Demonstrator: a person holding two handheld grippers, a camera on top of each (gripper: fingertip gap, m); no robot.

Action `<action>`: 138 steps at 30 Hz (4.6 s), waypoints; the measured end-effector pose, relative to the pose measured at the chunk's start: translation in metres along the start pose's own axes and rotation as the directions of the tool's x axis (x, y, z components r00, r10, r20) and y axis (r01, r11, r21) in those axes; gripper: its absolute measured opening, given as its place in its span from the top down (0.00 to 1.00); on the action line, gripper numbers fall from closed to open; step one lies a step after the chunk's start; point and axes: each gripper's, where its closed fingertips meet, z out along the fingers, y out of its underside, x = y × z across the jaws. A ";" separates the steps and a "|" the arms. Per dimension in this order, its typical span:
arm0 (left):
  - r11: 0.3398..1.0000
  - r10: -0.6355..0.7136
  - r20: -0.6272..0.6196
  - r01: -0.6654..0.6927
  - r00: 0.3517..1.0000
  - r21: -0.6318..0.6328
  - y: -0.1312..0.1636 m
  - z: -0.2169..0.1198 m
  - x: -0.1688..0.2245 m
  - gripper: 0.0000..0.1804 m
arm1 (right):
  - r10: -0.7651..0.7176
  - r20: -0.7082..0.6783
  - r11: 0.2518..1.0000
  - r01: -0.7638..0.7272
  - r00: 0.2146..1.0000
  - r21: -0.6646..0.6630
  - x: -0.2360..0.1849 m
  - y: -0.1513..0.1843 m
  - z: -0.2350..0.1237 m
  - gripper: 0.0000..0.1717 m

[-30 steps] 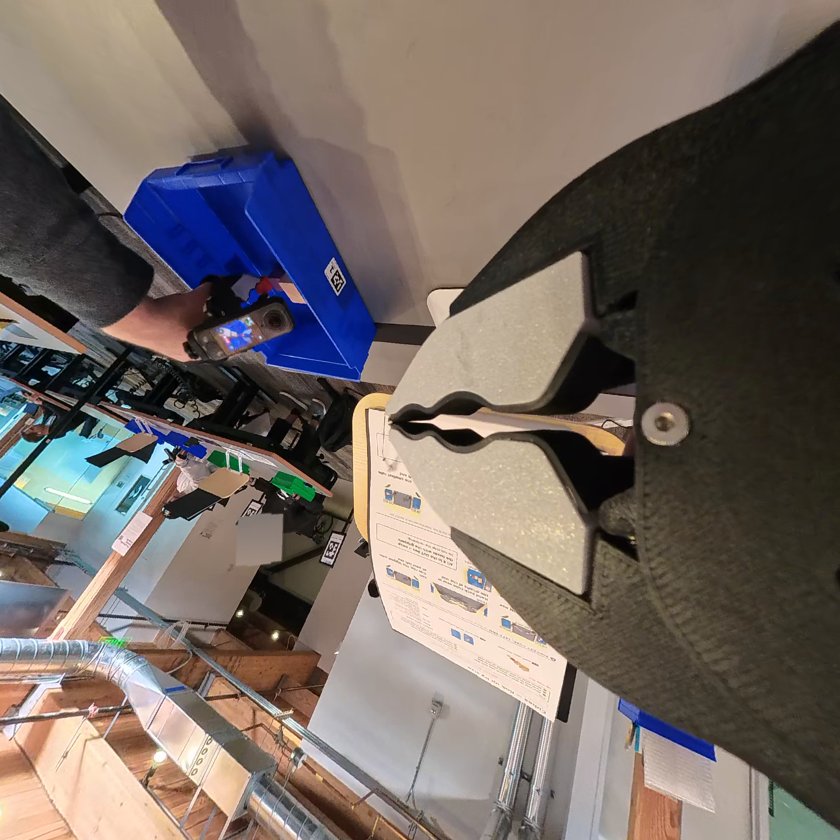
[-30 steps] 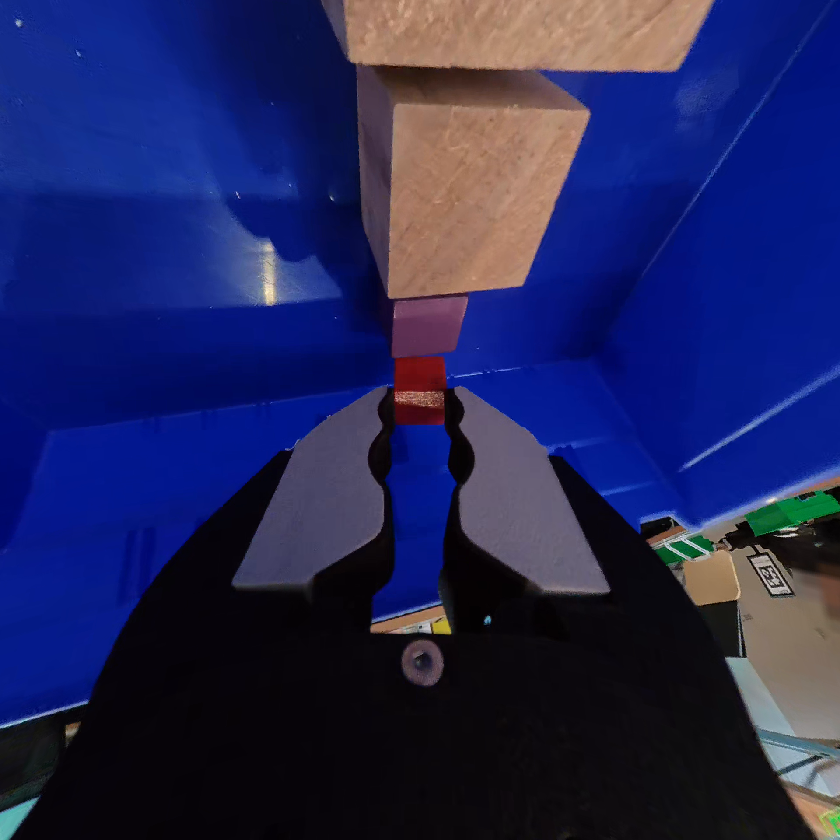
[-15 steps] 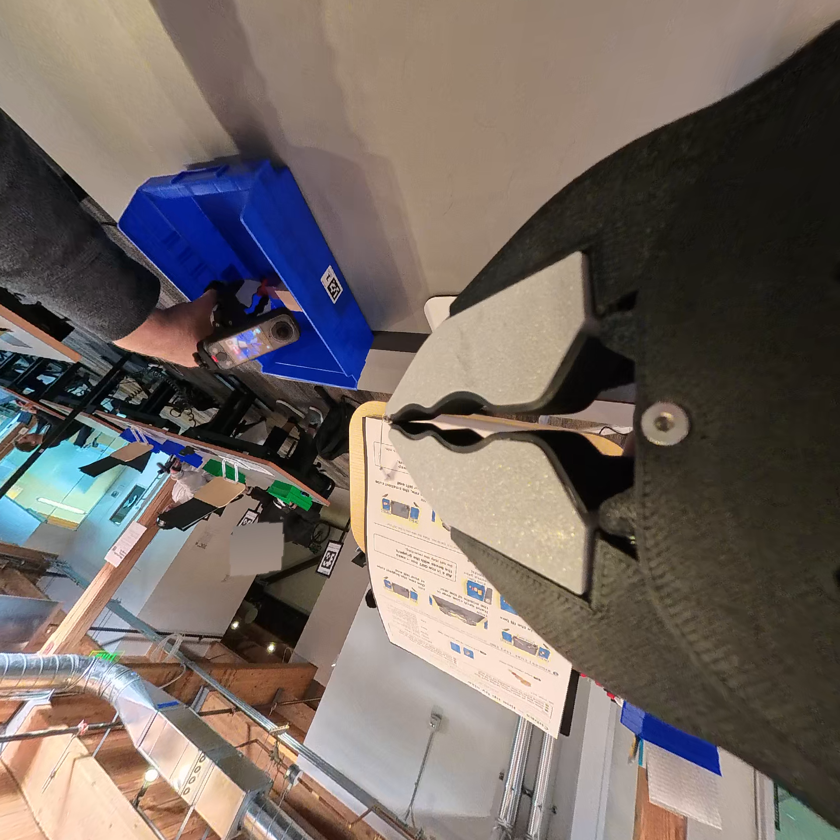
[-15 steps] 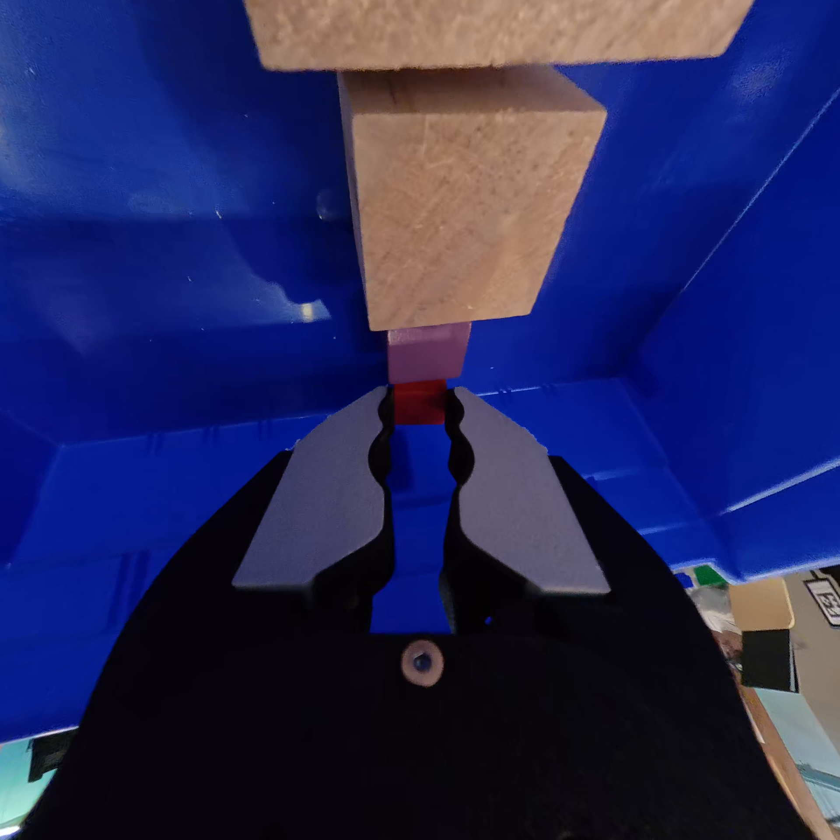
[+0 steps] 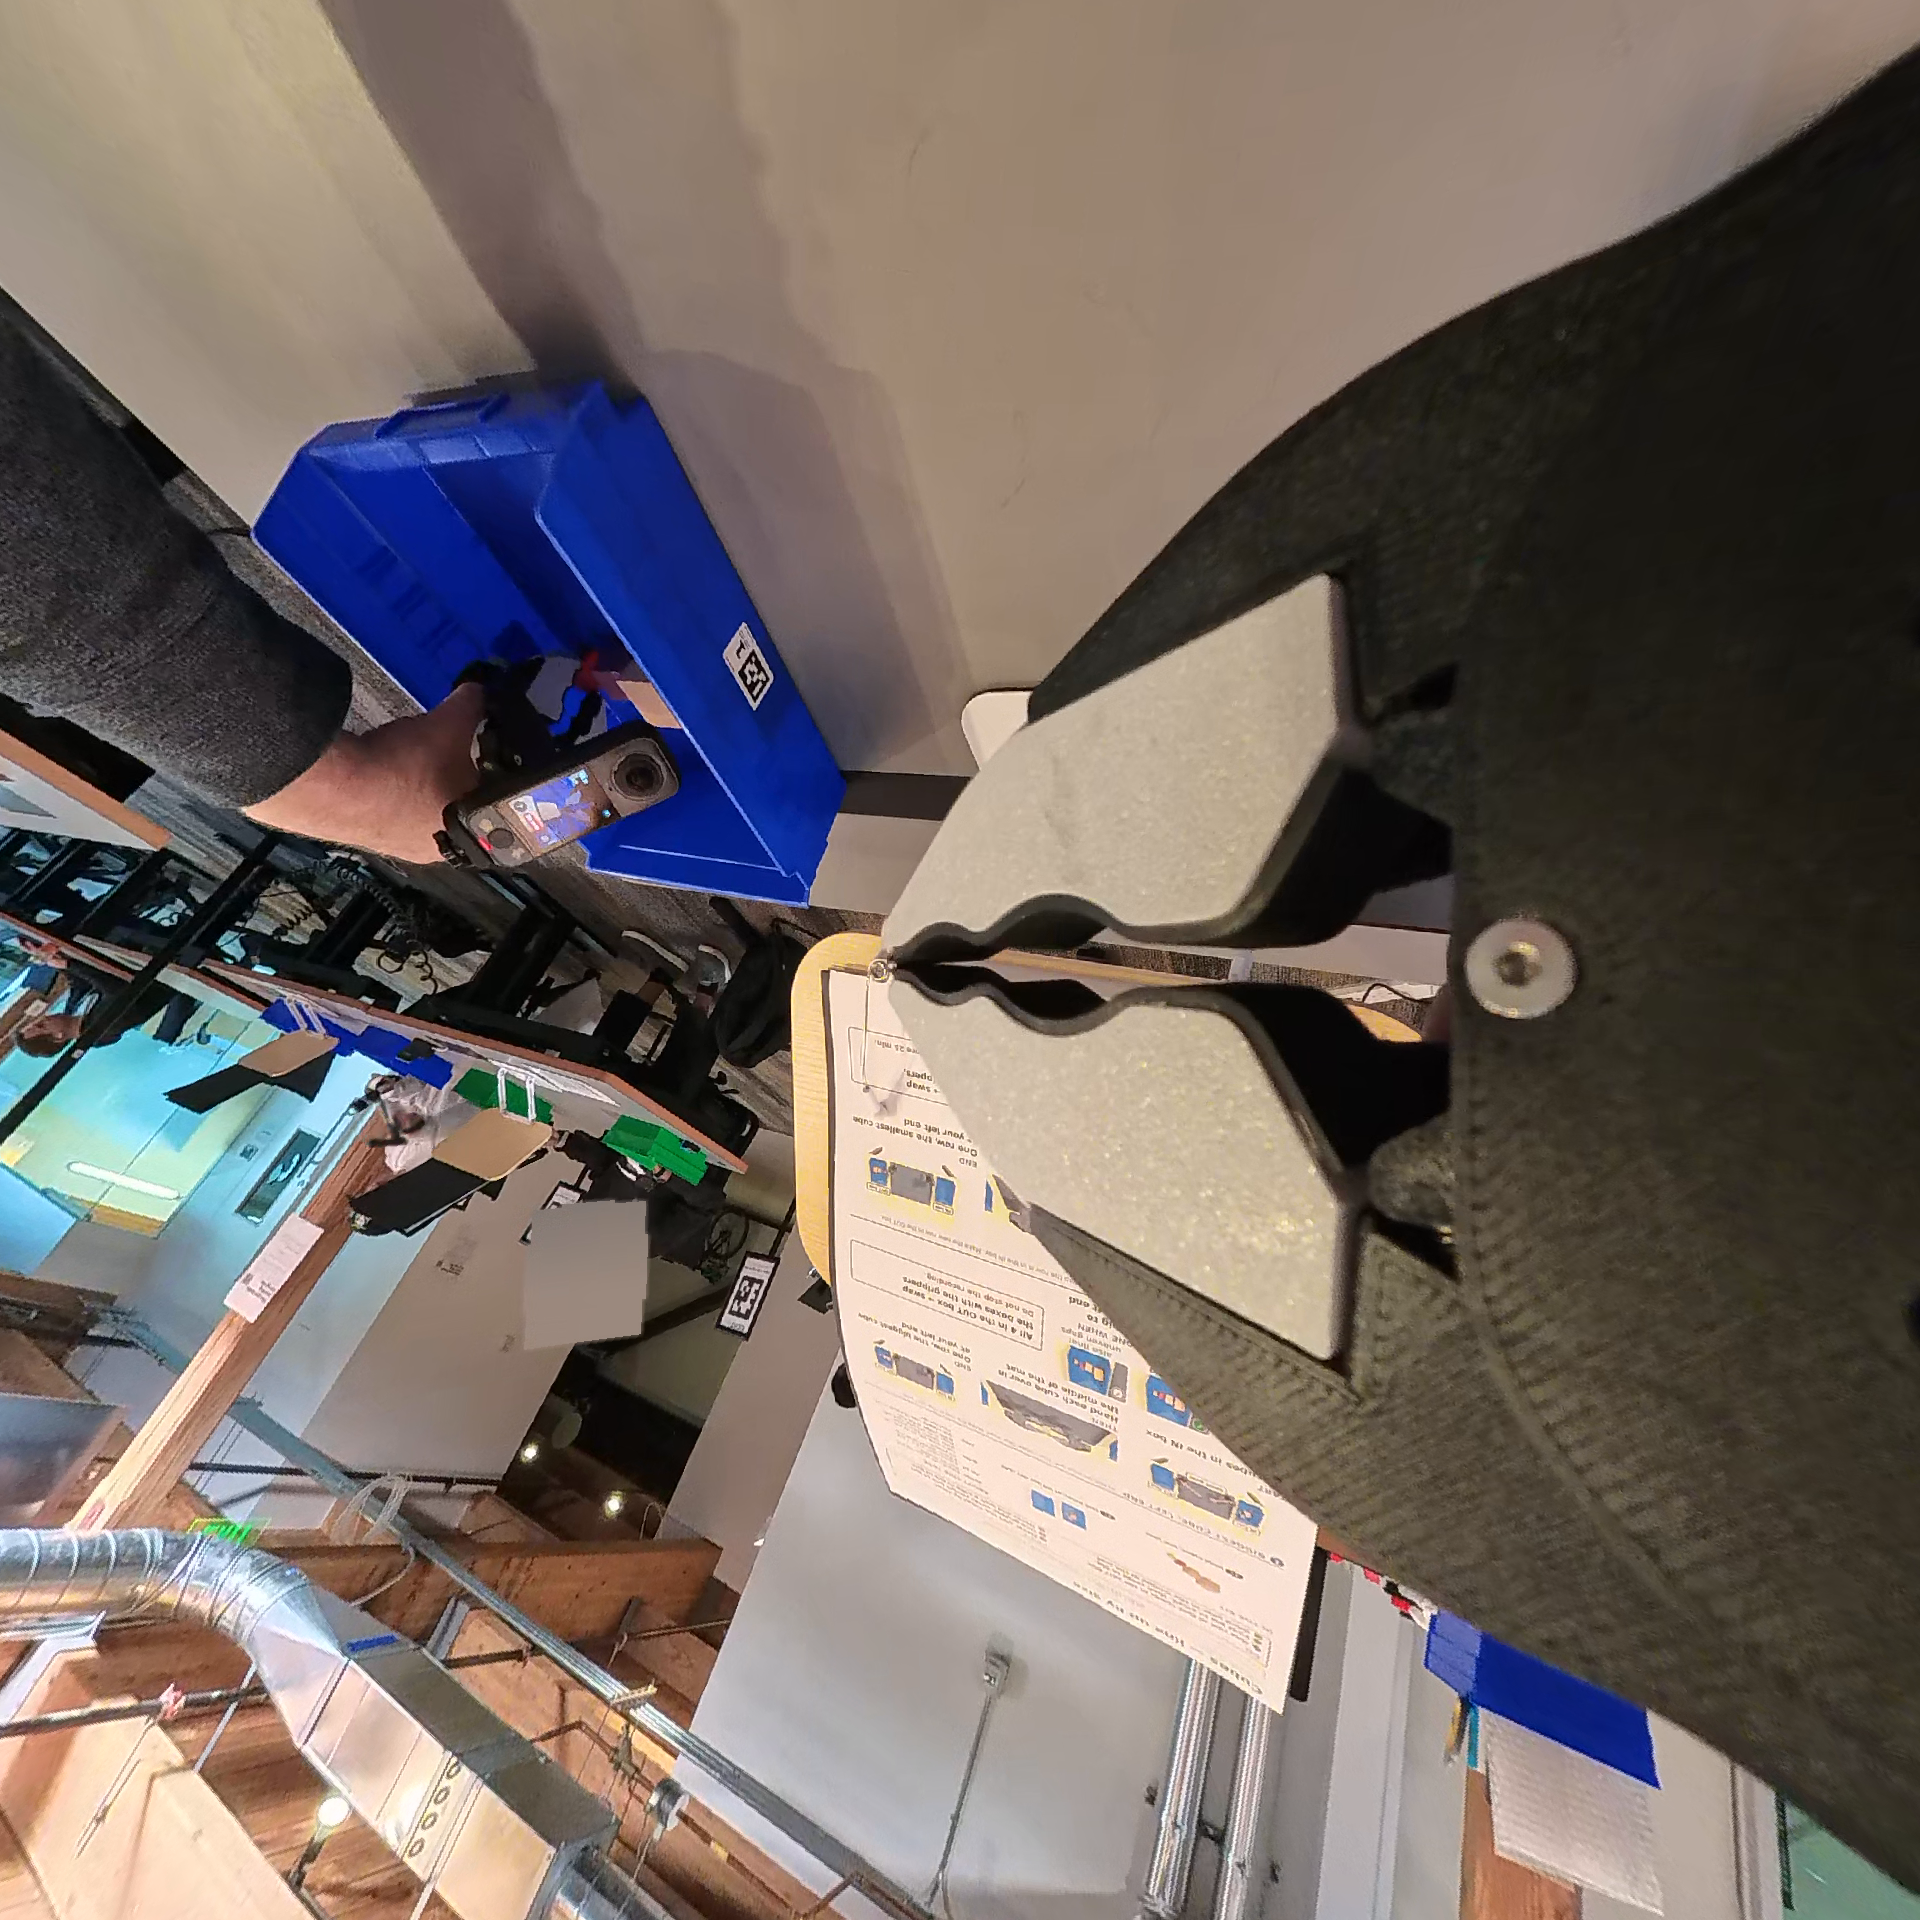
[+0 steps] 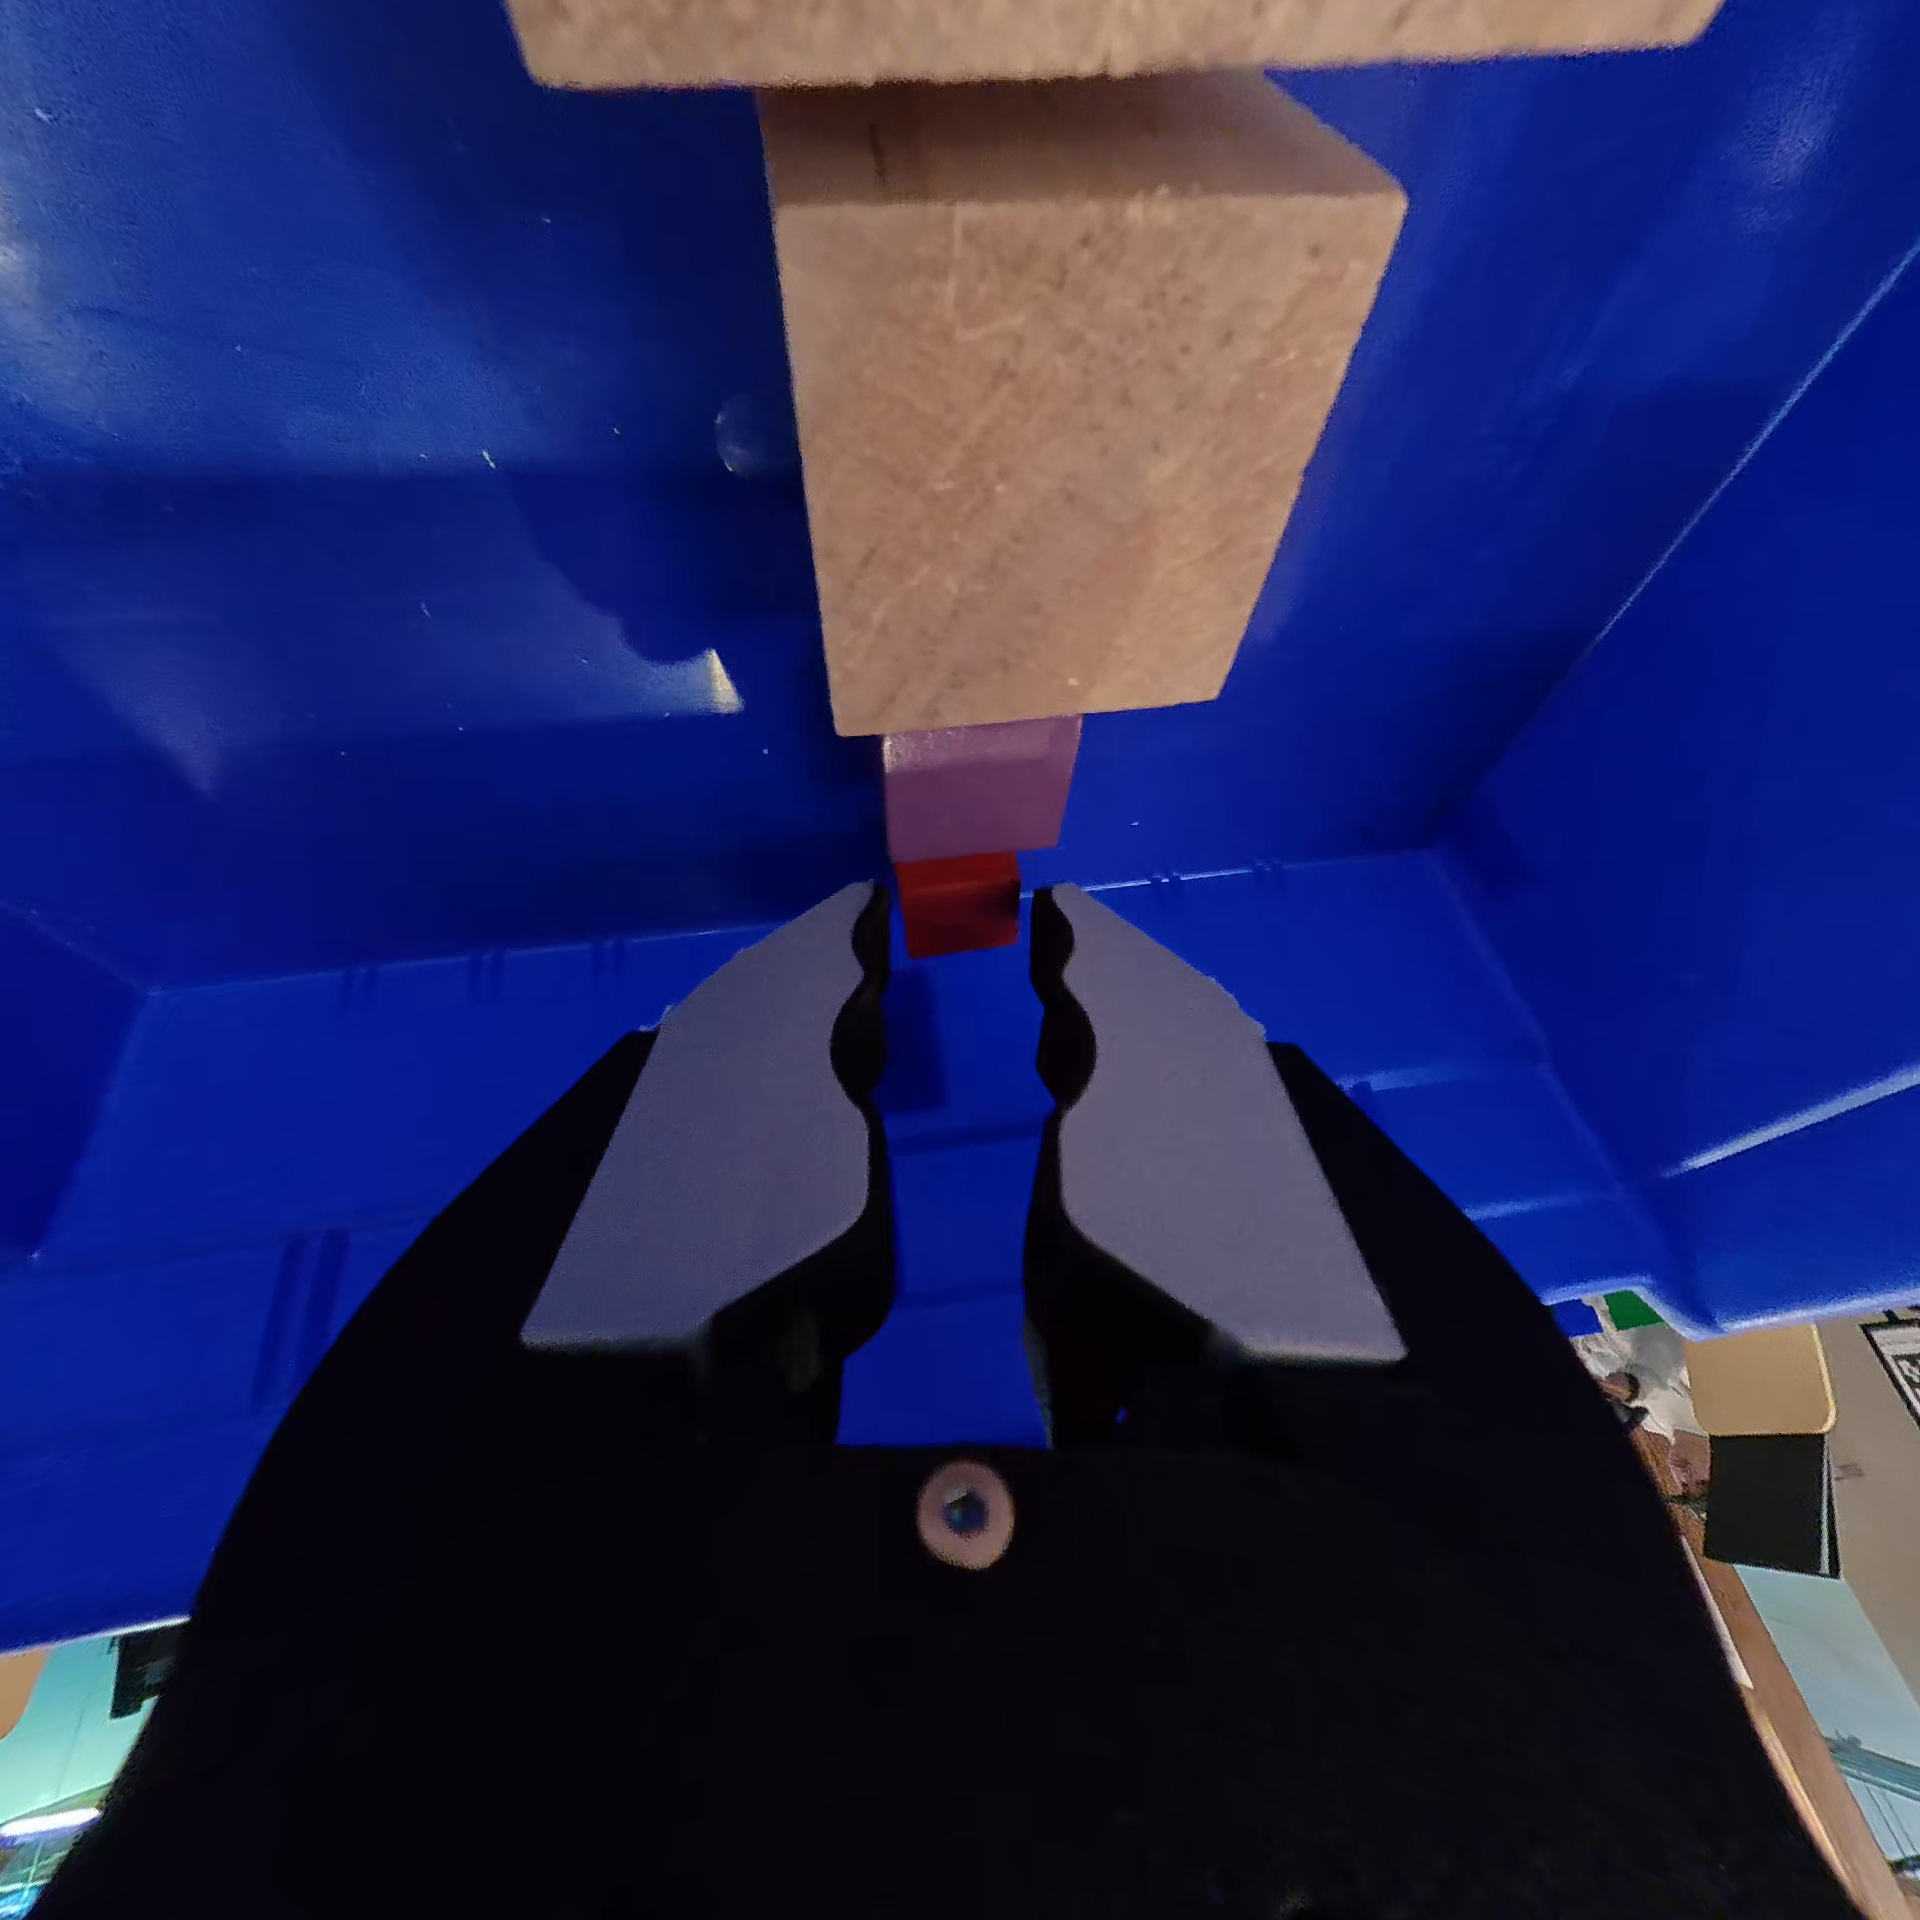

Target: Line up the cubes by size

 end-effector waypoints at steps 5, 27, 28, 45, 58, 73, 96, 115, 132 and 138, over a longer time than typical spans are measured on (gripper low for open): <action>1.000 0.002 0.004 -0.002 1.000 -0.003 0.000 -0.001 -0.001 1.00 | 0.021 -0.039 1.000 -0.021 0.999 0.016 0.005 0.002 -0.012 0.80; 0.967 -0.075 0.136 0.106 0.988 -0.233 0.021 0.012 0.001 0.87 | 0.500 -0.481 0.803 -0.179 0.720 0.568 -0.044 -0.040 -0.178 0.81; 0.963 -0.134 0.134 0.161 0.982 -0.214 0.020 0.014 0.006 0.85 | 0.534 -0.487 0.777 -0.175 0.691 0.604 -0.047 -0.044 -0.184 0.81; 0.788 -0.494 0.448 0.601 0.746 -0.132 0.117 0.056 0.081 0.74 | 0.733 -0.441 0.429 0.153 0.518 0.891 -0.117 -0.197 -0.238 0.83; 0.725 -0.530 0.460 0.662 0.712 -0.190 0.154 0.082 0.120 0.70 | 0.714 -0.097 0.071 0.066 0.693 0.995 -0.122 -0.264 -0.211 0.80; 0.729 -0.560 0.408 0.663 0.721 -0.171 0.155 0.092 0.123 0.68 | 0.699 -0.181 0.117 0.140 0.692 0.983 -0.126 -0.255 -0.203 0.78; 0.742 -0.549 0.378 0.643 0.745 -0.189 0.157 0.093 0.126 0.73 | 0.670 -0.236 0.155 0.178 0.704 0.972 -0.131 -0.263 -0.201 0.79; 0.708 -0.565 0.418 0.678 0.711 -0.197 0.167 0.082 0.122 0.65 | 0.663 -0.247 0.165 0.184 0.707 0.969 -0.133 -0.264 -0.201 0.79; 0.728 -0.522 0.394 0.636 0.756 -0.256 0.167 0.089 0.130 0.67 | 0.651 -0.258 0.174 0.190 0.714 0.966 -0.135 -0.267 -0.200 0.80; 0.724 -0.529 0.400 0.643 0.749 -0.247 0.167 0.088 0.129 0.66 | 0.646 -0.271 0.186 0.197 0.714 0.963 -0.136 -0.268 -0.199 0.80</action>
